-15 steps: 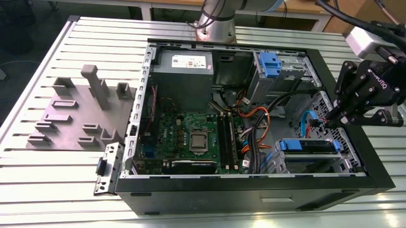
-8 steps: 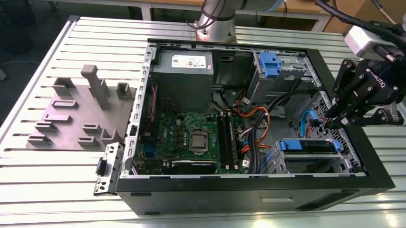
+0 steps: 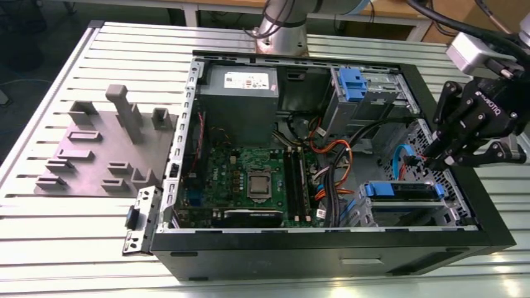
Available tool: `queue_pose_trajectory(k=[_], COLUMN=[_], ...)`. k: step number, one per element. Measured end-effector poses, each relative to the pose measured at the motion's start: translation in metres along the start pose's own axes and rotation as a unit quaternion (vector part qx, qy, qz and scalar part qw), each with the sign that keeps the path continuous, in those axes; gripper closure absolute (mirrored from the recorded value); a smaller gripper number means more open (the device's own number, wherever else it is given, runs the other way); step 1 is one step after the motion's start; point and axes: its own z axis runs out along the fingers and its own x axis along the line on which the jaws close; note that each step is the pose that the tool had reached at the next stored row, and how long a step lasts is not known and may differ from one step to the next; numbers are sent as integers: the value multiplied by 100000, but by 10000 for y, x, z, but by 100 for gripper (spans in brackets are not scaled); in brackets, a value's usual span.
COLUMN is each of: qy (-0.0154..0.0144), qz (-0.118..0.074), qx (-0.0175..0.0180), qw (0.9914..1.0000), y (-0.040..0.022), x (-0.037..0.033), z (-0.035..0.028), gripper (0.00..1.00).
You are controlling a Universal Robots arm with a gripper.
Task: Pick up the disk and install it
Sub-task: 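Insert the first disk wire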
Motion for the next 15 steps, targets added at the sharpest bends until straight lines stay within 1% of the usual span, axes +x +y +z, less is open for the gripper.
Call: queue_pose_trajectory(k=[2, 4, 5, 7, 8, 9, 13, 15], qy=[-1, 24, 134, 477, 594, 651, 661, 779], qz=[-28, -38, -43, -33, -35, -50, -87, -102], qx=[-186, -246, -260, -267, -273, -284, -293, -380], qw=[100000, 100000, 100000, 99999, 99998, 99997, 99997, 99996], y=[-3, -6, -10, -22, -31, -38, -39, -46], x=[-18, -28, -31, -36, -39, -43, -96, -111], z=[12, 19, 23, 33, 38, 42, 46, 49], gripper=[69, 69, 69, 69, 69, 69, 69, 69])
